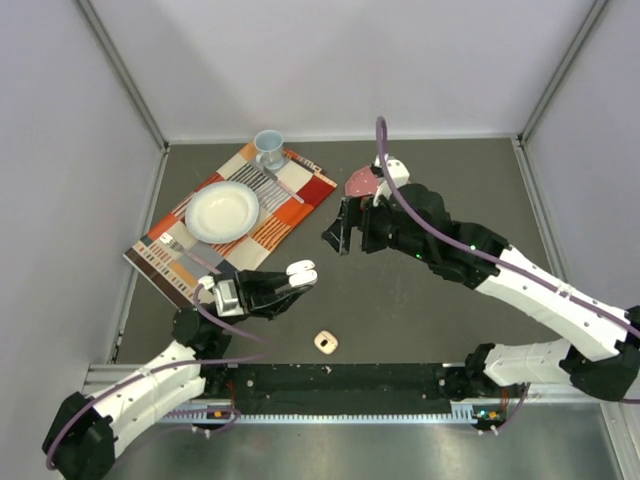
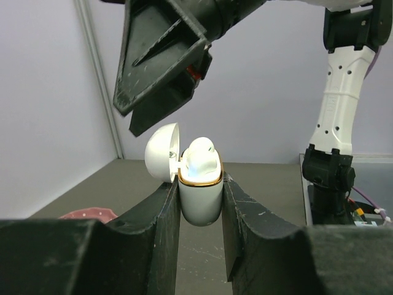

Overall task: Insert the wireless bluetooth earbuds into the charging case
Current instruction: Close the charging case with the earbuds.

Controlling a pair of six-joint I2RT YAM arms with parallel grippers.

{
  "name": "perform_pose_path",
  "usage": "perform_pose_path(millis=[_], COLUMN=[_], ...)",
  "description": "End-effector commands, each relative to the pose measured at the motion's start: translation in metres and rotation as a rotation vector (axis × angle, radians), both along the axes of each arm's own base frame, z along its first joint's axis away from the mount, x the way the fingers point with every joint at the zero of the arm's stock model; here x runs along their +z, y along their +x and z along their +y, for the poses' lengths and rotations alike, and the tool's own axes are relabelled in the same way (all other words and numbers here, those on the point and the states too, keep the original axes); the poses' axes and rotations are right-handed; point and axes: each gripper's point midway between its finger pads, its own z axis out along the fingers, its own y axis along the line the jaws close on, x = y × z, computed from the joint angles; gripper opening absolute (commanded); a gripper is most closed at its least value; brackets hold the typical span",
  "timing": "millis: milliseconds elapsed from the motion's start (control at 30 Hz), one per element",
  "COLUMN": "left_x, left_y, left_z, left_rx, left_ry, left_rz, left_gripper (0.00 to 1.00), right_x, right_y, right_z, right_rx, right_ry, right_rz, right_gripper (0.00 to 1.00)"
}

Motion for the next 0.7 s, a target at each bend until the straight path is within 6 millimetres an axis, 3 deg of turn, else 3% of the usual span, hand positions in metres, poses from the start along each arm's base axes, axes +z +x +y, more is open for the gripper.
perform_pose_path(millis=[0,433,667], left_x=[0.026,0.025,0.024], left_y=[-0.012,-0.013,-0.012], left_z=[-0.002,-0.008,-0.008], left_rx=[-0.053,-0.095,-0.089], left_ry=[-0.027,-0.019,-0.019], left_rz=[-0.081,-0.071,-0.065], left_gripper=[0.00,0.00,0.00], right_x=[0.002,-0.018,-0.026], right_y=[0.003,-0.007,-0.012], right_z=[0.016,0.040,0.044], right_rx=[0.030,0.147,0.182], right_ry=[0.027,0.013,0.009], right_rz=[0.023,0.082,0.103], right_gripper=[0.99,0.99,0.99])
